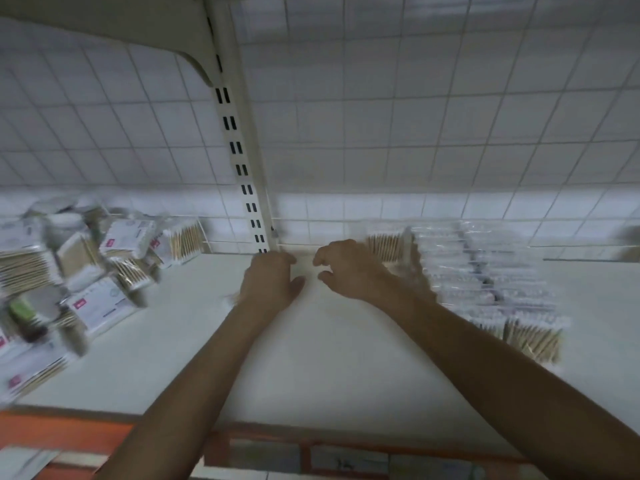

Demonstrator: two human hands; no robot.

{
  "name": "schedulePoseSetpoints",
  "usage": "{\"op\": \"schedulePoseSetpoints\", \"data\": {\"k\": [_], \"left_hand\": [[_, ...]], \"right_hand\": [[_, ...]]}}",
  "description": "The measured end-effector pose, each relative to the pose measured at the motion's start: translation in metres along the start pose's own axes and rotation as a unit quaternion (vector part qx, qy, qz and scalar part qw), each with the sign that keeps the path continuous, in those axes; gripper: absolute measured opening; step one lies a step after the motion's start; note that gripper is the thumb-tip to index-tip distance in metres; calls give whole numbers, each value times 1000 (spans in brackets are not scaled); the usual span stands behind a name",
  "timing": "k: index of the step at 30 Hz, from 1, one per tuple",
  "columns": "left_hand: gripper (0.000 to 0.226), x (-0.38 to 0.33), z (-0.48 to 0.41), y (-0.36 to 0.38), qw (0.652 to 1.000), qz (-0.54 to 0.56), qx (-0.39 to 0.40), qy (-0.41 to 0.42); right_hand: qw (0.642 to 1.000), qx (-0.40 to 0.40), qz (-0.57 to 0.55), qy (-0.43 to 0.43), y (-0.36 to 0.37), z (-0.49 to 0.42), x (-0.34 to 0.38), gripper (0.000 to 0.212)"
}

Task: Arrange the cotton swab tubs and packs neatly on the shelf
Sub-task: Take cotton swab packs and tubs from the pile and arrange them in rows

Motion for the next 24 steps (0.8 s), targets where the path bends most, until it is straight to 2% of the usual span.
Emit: {"op": "schedulePoseSetpoints", "data": {"k": [3,6,10,13,17,20,22,24], "left_hand": [[58,27,21,-3,995,-39,55,-75],[65,41,37,-2,989,4,79,-125],[60,49,47,-3,989,61,27,-129],[63,51,49,-6,986,93,-7,-138],[38,45,49,-19,982,148,-62,-100],[20,46,48,-25,935,303,-130,-129],[26,49,47,-24,884,403,-164,-169],[34,49,47,-22,817,506,-186,-204]], "right_hand": [[999,39,-26,-15,25,2,21,31],[995,59,-74,-12,41,5,38,34],[991,79,-104,3,55,8,50,51],[987,85,-138,23,58,10,49,54],[963,79,-247,68,49,14,40,49],[952,44,-290,88,39,16,33,54],[934,30,-336,117,38,17,26,65],[913,42,-380,143,41,18,21,71]]}}
Point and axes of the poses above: each hand's wrist, its own z-axis away from the middle knuckle, its own y-axis out of the palm, x = y × z, the point moved 6 cm from there along -z, towards the middle knuckle, and after that the axes turned 8 degrees about y, right-handed, at the moved point
